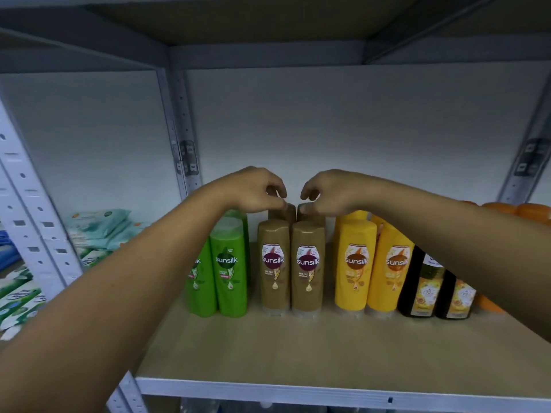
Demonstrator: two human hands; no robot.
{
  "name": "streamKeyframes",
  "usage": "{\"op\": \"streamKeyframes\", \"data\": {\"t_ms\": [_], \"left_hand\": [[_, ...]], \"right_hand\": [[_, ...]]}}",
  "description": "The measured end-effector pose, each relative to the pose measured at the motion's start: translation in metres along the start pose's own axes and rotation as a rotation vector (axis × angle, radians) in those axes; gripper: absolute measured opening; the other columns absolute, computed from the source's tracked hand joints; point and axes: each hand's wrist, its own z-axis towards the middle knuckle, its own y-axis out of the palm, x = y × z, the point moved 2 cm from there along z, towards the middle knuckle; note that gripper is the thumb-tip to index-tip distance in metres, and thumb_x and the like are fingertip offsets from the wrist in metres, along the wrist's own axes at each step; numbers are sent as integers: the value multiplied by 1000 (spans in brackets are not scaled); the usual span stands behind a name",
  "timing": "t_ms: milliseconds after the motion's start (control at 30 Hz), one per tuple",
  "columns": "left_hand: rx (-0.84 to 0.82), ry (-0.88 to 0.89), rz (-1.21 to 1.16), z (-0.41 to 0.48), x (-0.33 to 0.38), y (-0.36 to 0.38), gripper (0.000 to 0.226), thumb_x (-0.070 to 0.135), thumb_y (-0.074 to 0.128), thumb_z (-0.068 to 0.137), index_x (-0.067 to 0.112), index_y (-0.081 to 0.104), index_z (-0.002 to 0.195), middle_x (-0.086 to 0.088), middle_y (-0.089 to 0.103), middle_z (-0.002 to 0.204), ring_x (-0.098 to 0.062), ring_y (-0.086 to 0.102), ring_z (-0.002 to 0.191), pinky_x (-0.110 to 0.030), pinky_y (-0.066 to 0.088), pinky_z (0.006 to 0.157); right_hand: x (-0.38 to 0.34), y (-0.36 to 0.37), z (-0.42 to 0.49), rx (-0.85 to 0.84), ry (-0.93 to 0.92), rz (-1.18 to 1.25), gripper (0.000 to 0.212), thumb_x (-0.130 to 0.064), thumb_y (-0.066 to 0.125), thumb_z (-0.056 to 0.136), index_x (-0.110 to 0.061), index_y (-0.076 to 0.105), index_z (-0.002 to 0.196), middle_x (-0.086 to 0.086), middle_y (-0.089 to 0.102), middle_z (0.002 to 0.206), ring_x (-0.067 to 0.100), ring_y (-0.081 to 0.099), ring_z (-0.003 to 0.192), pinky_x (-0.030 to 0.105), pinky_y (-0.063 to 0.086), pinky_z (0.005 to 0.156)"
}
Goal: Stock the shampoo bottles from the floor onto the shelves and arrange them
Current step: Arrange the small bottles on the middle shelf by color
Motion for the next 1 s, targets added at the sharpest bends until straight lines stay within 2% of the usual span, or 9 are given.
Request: {"op": "streamKeyframes", "data": {"t_ms": [67, 167, 300, 400, 500, 600, 667, 767, 1000], "left_hand": [[-26, -23, 55, 15, 0, 5, 45, 47, 61, 95, 25, 61, 134, 2, 64, 129, -12, 56, 105, -28, 45, 88], [-162, -66, 63, 36, 1, 20, 51, 47, 65, 91, 27, 57, 138, 1, 59, 136, -16, 56, 110, -33, 49, 92], [-178, -68, 31, 49, -2, 30, 47, 36, 74, 87, 24, 64, 131, 0, 63, 128, -18, 67, 95, -28, 58, 77], [-179, -69, -8, 47, -7, 27, 44, 27, 76, 86, 20, 67, 129, -2, 65, 121, -16, 70, 85, -29, 62, 73], [-173, -73, -10, 43, -8, 25, 46, 24, 75, 88, 18, 65, 132, -4, 66, 122, -14, 70, 79, -30, 63, 74], [-148, -71, -16, 38, -10, 25, 51, 29, 72, 90, 19, 61, 139, -5, 65, 128, -11, 68, 79, -30, 62, 77], [-118, -78, -13, 32, -9, 22, 54, 39, 69, 92, 23, 57, 142, -4, 64, 132, -16, 69, 94, -31, 59, 83], [8, -47, 99, 17, -5, 13, 47, 44, 62, 96, 26, 58, 140, -1, 63, 136, -17, 61, 116, -29, 47, 90], [252, 60, 28, -51, 47, 11, 38, 37, 61, 97, 28, 63, 134, 8, 66, 131, -13, 60, 119, -29, 47, 97]], "right_hand": [[5, 1, 11, 2, 52, -25, 55, -40, 61, 95, -18, 50, 144, 3, 53, 143, 23, 52, 127, 32, 47, 100], [8, 12, 30, -137, 102, -20, 63, -32, 64, 92, -20, 41, 150, 4, 47, 148, 26, 50, 130, 33, 48, 97], [11, 23, 48, -196, 174, 105, 53, -20, 69, 90, -19, 54, 140, 6, 58, 131, 28, 66, 100, 33, 63, 73], [13, 26, 53, -171, 161, 181, 46, -17, 71, 90, -18, 59, 134, 4, 59, 121, 25, 68, 86, 26, 60, 57], [12, 27, 55, -152, 124, 200, 44, -21, 70, 91, -19, 59, 134, 4, 60, 124, 21, 68, 83, 22, 56, 53], [12, 26, 51, -134, 110, 227, 49, -28, 66, 94, -21, 53, 141, 5, 57, 133, 20, 67, 88, 23, 58, 61], [12, 20, 39, -72, 67, 145, 52, -34, 61, 97, -22, 47, 146, 3, 52, 142, 23, 62, 107, 27, 57, 79], [14, 10, 5, 87, -25, 37, 49, -35, 54, 100, -21, 47, 147, 0, 49, 149, 22, 50, 132, 30, 43, 101], [37, 8, -120, 213, -47, 57, 43, -37, 51, 102, -26, 53, 143, -6, 55, 144, 14, 49, 133, 23, 37, 103]]}}
